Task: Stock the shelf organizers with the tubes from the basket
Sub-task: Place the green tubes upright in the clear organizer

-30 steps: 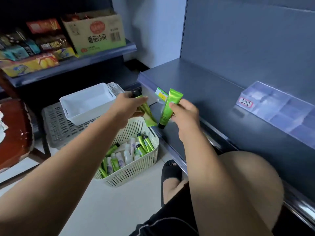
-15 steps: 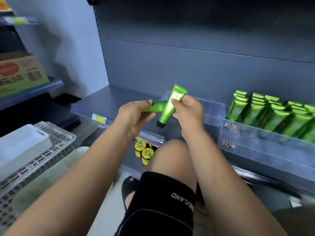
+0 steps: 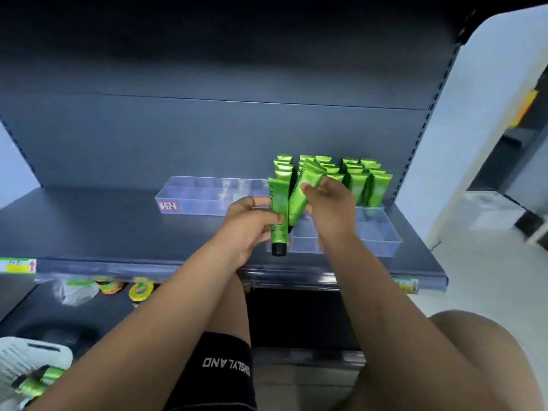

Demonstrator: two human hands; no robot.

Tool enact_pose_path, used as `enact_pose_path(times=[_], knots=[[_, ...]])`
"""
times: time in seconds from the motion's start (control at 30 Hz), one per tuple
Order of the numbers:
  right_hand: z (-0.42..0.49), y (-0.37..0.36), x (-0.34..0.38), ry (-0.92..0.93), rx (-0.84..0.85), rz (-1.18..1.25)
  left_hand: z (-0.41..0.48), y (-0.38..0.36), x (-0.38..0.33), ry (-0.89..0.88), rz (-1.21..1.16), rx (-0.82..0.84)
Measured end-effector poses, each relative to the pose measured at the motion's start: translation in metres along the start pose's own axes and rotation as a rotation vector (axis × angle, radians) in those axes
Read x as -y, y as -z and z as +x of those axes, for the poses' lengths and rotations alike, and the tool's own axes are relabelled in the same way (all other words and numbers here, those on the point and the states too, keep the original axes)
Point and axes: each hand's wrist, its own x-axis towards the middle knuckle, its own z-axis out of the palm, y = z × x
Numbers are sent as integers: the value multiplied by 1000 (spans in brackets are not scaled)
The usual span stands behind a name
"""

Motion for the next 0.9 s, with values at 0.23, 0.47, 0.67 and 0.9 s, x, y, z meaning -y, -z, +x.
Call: enact_pose_path(times=[0.23,0.47,0.67,0.9], knots=[[22,46,-7,64,24,-5,36,-39,7,-76,273,46],[59,100,-15,15,-82,-3,66,-76,-4,-248,324,89],[83,132,-28,115,-161,66,99,-115,-2,-349,366,112],[109,150,-50,141,-321,-1,127,-159,6,-390,360,111]])
